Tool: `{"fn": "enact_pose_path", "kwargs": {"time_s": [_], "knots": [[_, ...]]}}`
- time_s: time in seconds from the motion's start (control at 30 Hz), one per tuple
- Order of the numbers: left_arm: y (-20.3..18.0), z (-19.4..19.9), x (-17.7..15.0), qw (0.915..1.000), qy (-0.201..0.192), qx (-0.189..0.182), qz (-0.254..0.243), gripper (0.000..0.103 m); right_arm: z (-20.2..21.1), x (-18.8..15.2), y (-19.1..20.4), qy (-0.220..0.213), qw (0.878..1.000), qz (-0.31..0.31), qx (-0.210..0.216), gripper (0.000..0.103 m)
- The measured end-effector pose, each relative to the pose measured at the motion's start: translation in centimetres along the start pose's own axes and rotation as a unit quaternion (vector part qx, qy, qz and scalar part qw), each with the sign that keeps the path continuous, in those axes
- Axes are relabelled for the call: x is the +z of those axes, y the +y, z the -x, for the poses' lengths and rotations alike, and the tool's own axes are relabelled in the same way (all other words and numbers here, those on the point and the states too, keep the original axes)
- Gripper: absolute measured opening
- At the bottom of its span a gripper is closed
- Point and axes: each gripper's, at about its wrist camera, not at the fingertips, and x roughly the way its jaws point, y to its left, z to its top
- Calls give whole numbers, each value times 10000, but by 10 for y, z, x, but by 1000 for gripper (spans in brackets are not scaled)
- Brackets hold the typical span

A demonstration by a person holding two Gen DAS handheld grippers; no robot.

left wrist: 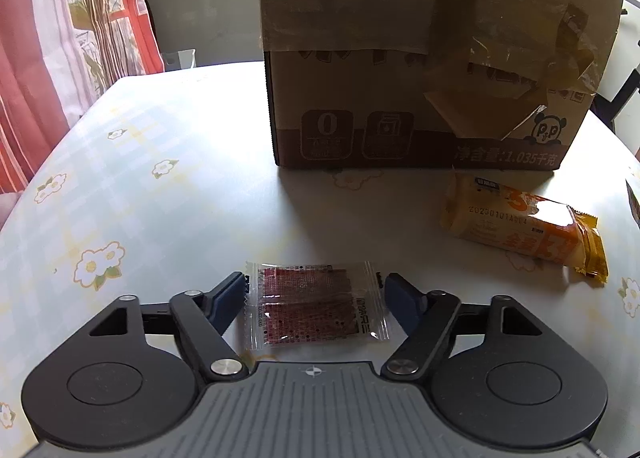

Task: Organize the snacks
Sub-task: 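Lift both packets over the box and open both tools to drop them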

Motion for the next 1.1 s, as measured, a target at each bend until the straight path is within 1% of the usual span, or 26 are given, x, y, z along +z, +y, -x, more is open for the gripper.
{"fn": "enact_pose_path", "kwargs": {"time_s": [0.13,0.27,0.4,0.53,0.63,0.77,0.9,1.0,1.1], "knots": [[2,3,-2,10000,-86,-5,46,62,-1,0,0,5,10000,17,9,49],[9,6,-3,9997,-102,-105,181,60,-1,0,1,-12,10000,33,3,49],[15,12,-3,9994,-174,-116,259,60,0,0,1,-26,10000,23,-21,49],[17,30,6,9986,-409,-170,301,60,2,2,3,-57,10000,50,-33,49],[17,53,21,9965,-735,-285,280,60,7,11,3,-205,9997,111,-75,49],[13,92,50,9876,-1487,-497,79,60,22,43,7,-648,9972,381,-65,49],[5,122,87,9761,-2094,-568,-115,60,32,86,10,-1194,9910,598,16,49],[-7,133,118,9674,-2437,-609,-307,61,35,120,14,-1570,9846,768,20,49],[-19,132,149,9622,-2613,-640,-426,61,25,153,17,-1855,9779,953,-110,49]]}}
